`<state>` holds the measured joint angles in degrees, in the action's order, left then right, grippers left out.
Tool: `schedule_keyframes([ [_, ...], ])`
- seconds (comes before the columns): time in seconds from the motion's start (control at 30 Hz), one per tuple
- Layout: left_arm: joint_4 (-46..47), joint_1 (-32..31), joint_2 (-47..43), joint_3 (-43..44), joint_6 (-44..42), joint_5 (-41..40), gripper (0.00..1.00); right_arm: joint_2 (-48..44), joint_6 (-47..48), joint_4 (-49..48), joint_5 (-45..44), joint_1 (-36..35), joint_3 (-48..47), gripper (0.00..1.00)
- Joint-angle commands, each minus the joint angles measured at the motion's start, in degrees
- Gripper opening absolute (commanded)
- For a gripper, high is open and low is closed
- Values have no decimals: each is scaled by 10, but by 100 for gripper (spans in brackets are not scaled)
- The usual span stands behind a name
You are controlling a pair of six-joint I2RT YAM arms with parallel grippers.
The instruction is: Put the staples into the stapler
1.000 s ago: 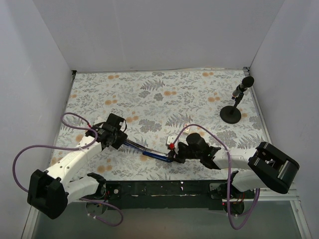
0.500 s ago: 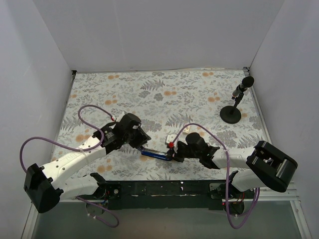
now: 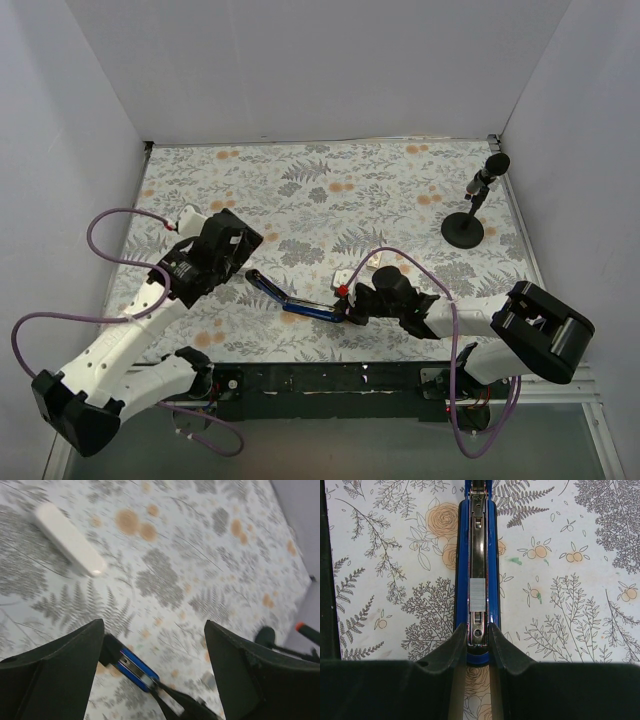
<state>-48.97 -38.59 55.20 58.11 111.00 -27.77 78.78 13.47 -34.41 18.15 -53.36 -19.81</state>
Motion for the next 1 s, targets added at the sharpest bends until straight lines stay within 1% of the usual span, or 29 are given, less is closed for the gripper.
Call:
schedule_keyframes([
  [0.0, 73, 107, -24, -106, -111, 28, 90, 0, 1, -26, -5, -2, -1, 1],
  [0.03, 104, 123, -43, -124, -148, 46, 93, 1, 1, -26, -5, -2, -1, 1],
  [0.07, 153, 126, -51, -139, -158, 71, 95, 1, 1, -27, -5, -2, 0, 1],
  [0.13, 183, 131, -62, -170, -176, 89, 97, 2, 0, -29, -4, -2, 1, 1],
  [0.23, 215, 134, -55, -182, -184, 139, 97, 5, 0, -34, -2, -2, 1, 1],
  [0.27, 234, 133, -54, -186, -193, 175, 97, 7, 0, -36, 0, -2, 1, 1],
  [0.3, 243, 134, -54, -192, -195, 191, 97, 8, -1, -37, 0, -2, 1, 1],
  [0.37, 265, 134, -57, -204, -195, 222, 93, 8, -1, -38, 1, -2, 0, 1],
  [0.43, 280, 134, -64, -212, -196, 270, 88, 8, -1, -40, 1, -2, 0, 1],
  [0.5, 314, 134, -78, -226, -199, 335, 86, 7, -2, -40, 0, -2, 0, 1],
  [0.63, 336, 132, -90, -239, -178, 399, 86, 5, -6, -42, -1, -2, 0, 1],
  [0.73, 346, 124, -105, -241, -157, 430, 86, 7, -7, -43, -3, -2, -1, 1],
  [0.87, 364, 106, -112, -245, -136, 453, 86, 8, -10, -42, -4, -2, -6, 1],
  [0.97, 384, 84, -110, -258, -118, 451, 86, 5, -12, -39, -6, -2, -8, 1],
])
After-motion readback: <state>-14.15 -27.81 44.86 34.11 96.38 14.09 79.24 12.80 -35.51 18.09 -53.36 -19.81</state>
